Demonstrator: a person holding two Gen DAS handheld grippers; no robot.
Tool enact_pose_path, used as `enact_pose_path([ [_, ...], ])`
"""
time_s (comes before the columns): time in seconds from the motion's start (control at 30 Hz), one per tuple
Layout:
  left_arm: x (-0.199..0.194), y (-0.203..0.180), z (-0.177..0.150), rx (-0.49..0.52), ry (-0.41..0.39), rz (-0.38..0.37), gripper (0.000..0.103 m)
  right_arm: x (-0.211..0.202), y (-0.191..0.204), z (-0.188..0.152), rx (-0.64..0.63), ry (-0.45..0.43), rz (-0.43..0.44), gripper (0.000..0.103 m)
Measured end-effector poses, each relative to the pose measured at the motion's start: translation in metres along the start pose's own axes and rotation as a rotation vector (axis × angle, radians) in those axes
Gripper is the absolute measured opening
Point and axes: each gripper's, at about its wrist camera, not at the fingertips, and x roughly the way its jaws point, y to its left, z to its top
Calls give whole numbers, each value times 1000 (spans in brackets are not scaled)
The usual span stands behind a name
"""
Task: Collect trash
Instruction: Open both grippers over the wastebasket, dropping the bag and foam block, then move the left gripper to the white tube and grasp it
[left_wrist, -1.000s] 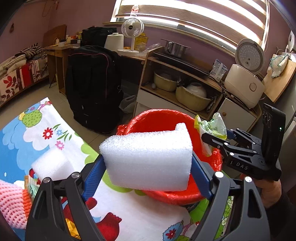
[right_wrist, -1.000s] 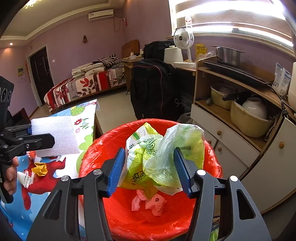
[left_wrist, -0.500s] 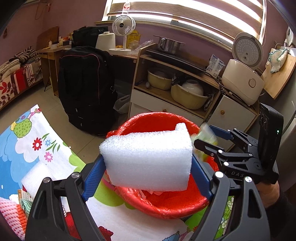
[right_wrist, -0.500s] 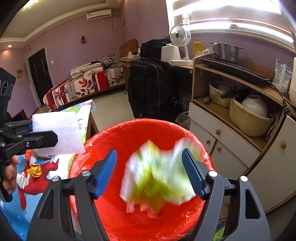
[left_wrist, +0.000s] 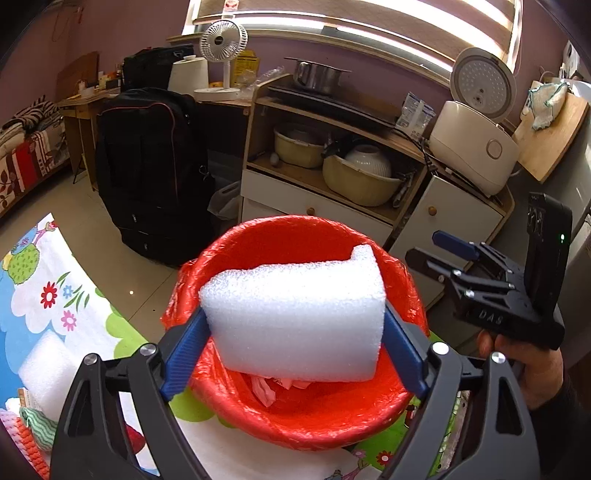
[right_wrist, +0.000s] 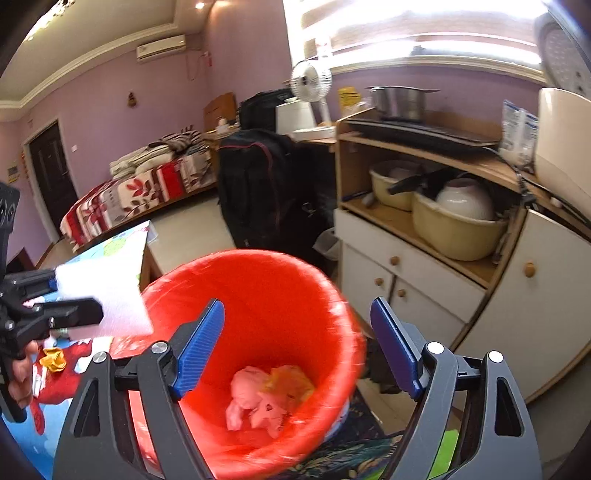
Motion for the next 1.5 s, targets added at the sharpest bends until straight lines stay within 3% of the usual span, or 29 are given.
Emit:
enact_pose_path([
  [0.07, 2, -2, 0, 0, -2, -1, 94, -2, -7, 1, 9, -3, -15, 78],
  [0.27, 0, 1, -2, -21, 0, 1, 94, -4, -11, 0, 14, 3, -18, 78],
  [0.7, -28, 17, -28, -95, -33, 28, 94, -4, 23, -3, -30, 12, 44, 79],
  [1.5, -128, 67, -105, -251, -169, 271, 94, -15, 119, -17, -126, 29, 196, 81],
])
